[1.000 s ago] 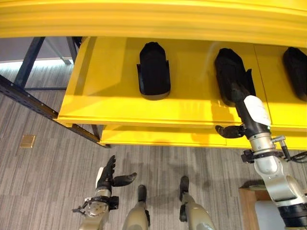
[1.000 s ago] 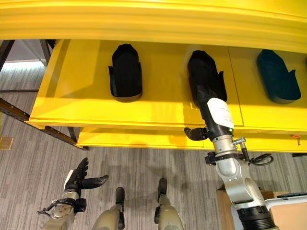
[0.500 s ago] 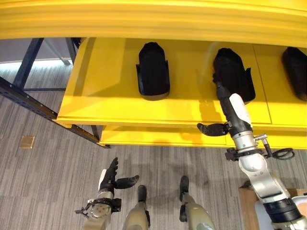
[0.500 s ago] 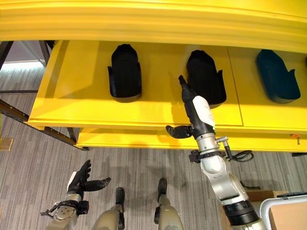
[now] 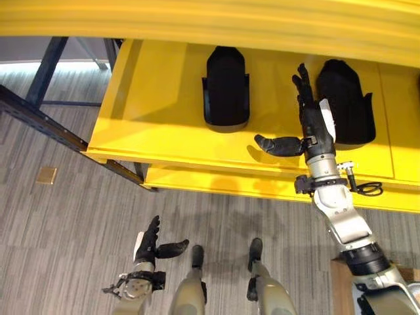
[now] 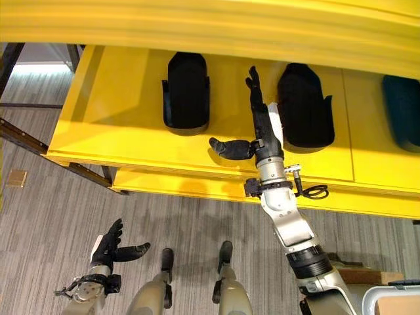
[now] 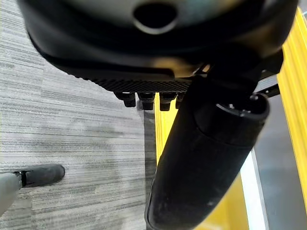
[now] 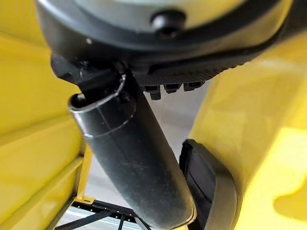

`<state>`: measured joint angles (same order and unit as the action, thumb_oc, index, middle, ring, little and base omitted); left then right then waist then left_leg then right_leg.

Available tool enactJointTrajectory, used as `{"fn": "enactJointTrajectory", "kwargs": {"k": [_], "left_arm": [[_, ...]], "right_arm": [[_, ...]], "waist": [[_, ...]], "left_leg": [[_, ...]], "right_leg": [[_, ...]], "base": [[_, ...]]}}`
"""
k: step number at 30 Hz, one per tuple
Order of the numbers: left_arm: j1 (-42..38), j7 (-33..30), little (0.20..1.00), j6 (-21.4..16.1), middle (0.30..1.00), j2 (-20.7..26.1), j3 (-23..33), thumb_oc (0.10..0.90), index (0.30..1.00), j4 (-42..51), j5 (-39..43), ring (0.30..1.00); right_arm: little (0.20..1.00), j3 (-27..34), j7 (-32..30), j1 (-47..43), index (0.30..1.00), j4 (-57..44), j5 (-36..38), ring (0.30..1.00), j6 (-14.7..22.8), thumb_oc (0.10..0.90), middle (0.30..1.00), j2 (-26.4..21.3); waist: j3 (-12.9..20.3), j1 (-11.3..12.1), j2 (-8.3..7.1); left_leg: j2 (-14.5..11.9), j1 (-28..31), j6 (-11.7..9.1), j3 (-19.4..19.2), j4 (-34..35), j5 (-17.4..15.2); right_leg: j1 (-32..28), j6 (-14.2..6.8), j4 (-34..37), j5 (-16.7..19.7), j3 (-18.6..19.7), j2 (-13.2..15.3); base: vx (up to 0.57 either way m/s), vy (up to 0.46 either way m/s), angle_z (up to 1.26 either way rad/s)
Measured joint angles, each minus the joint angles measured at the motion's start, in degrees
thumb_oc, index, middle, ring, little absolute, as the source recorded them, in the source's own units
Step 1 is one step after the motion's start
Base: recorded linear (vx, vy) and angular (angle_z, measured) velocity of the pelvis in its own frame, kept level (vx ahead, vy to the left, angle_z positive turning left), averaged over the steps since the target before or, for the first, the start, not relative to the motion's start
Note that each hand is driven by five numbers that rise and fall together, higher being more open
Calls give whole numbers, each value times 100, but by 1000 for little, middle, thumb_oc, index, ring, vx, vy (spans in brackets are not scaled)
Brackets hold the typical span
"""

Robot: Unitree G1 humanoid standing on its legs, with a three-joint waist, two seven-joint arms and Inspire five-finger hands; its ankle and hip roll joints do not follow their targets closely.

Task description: Move parts from the plastic box to the shelf.

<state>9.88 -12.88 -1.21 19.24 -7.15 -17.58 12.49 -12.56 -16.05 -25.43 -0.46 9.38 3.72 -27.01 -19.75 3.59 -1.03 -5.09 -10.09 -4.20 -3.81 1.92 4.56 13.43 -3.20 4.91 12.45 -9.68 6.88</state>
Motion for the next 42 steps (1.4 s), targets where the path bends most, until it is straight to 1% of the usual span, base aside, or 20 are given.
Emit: {"fn": "enactJointTrajectory", "kwargs": {"k": [4,9,14,16,28,32,36,42], "left_arm": [[-35,-24,1000,0,1000,8,2,900,1000,2,37,1000],[-136,-27,1000,0,1000,13,1,900,1000,3,73,1000],[-252,-28,1000,-7,1000,13,-1,900,1000,3,77,1000],[-276,-28,1000,-9,1000,15,-5,900,1000,3,78,1000],[-345,-41,1000,-9,1000,16,-48,900,1000,-4,81,1000],[-362,-55,1000,-12,1000,17,-50,900,1000,-2,81,1000],[-407,-57,1000,-11,1000,16,-53,900,1000,-6,83,1000],[-429,-69,1000,-11,1000,17,-51,900,1000,-6,83,1000]], "right_arm": [[1000,-25,-25,-53,1000,373,424,1000,-10,900,1000,160],[1000,-45,-99,-365,1000,892,619,1000,-100,900,1000,148],[1000,-201,-95,-520,1000,999,835,1000,-101,900,1000,188],[1000,-378,-74,-596,1000,1043,889,1000,-103,900,1000,218],[1000,-506,-53,-1027,1000,1465,1109,1000,-100,900,1000,277],[1000,-526,-56,-1099,1000,1488,1175,1000,-91,900,1000,438],[1000,-542,-55,-1134,1000,1488,1211,1000,-54,900,1000,455],[1000,-643,-54,-1171,1000,1488,1209,1000,-54,900,1000,462]], "waist": [[-168,4,12],[-360,49,50],[-369,140,58],[-373,135,61],[-377,144,53],[-408,143,2],[-457,153,-72],[-458,183,-72]], "left_leg": [[0,-1,-2,9,34,13],[-1,-24,-2,16,38,18],[-3,-107,-5,21,40,23],[0,-118,-5,44,42,23],[-6,-180,-16,125,35,49],[-21,-186,-18,123,34,50],[-30,-208,-29,150,31,56],[-43,-221,-38,162,22,62]], "right_leg": [[11,-2,0,-3,-15,1],[29,-3,1,-5,-23,1],[113,1,0,-2,-29,-2],[114,1,0,-2,-50,5],[125,2,0,-2,-129,0],[132,3,0,-2,-131,-12],[134,5,0,-4,-166,-15],[135,12,0,-8,-182,-25]], "base": [[0,0,0],[0,0,0],[0,0,0],[-5,-2,4],[0,1,2],[0,0,0],[5,6,3],[0,0,0]]}}
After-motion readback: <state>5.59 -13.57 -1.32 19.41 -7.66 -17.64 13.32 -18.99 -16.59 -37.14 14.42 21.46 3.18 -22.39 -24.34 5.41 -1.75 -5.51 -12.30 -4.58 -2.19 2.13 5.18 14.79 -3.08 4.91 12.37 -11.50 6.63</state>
